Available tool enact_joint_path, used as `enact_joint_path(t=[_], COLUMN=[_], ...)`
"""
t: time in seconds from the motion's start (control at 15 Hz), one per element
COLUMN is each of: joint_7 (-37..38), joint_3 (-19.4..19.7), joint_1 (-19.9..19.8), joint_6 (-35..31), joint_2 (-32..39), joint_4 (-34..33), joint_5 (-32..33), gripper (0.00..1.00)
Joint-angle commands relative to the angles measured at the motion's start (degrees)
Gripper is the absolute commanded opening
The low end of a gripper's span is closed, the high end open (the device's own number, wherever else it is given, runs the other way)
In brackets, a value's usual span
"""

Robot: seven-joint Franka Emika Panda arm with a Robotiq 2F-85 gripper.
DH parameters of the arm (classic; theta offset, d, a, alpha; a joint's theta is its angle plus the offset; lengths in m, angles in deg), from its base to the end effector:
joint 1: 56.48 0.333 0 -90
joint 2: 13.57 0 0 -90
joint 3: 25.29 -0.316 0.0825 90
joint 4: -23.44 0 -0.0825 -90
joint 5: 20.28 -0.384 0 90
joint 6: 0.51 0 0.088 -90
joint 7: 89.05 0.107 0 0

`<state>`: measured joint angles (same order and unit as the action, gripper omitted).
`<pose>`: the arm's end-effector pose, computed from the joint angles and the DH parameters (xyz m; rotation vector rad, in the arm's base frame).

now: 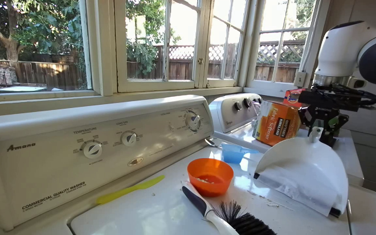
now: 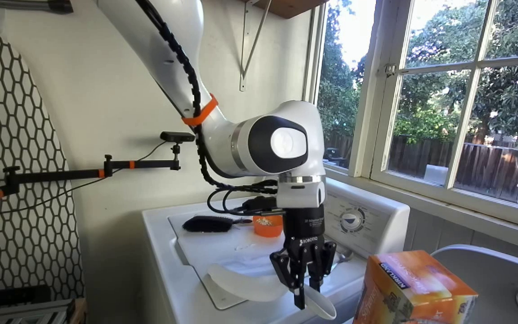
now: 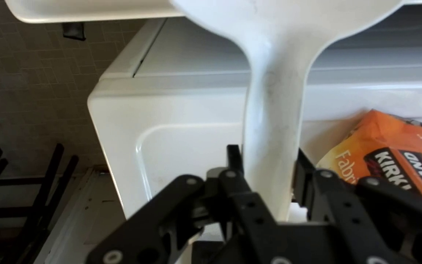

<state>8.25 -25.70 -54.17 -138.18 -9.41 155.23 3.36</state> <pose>0.5226 0.0220 0.3196 2.3157 -1.8495 0.3493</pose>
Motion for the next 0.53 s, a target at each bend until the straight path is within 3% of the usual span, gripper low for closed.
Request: enact_joint_path(t=[0.0,0.47], joint_7=[-1.96,-4.52], joint_3=[-0.77,-1.56], joint_1=[1.10,2.49], joint_6=[0.39,0.44], joint_2=[1.69,3.22], joint_4=[-1.56,-3.39], joint_5=[-2.60,-4.51], gripper=[0.10,0.10])
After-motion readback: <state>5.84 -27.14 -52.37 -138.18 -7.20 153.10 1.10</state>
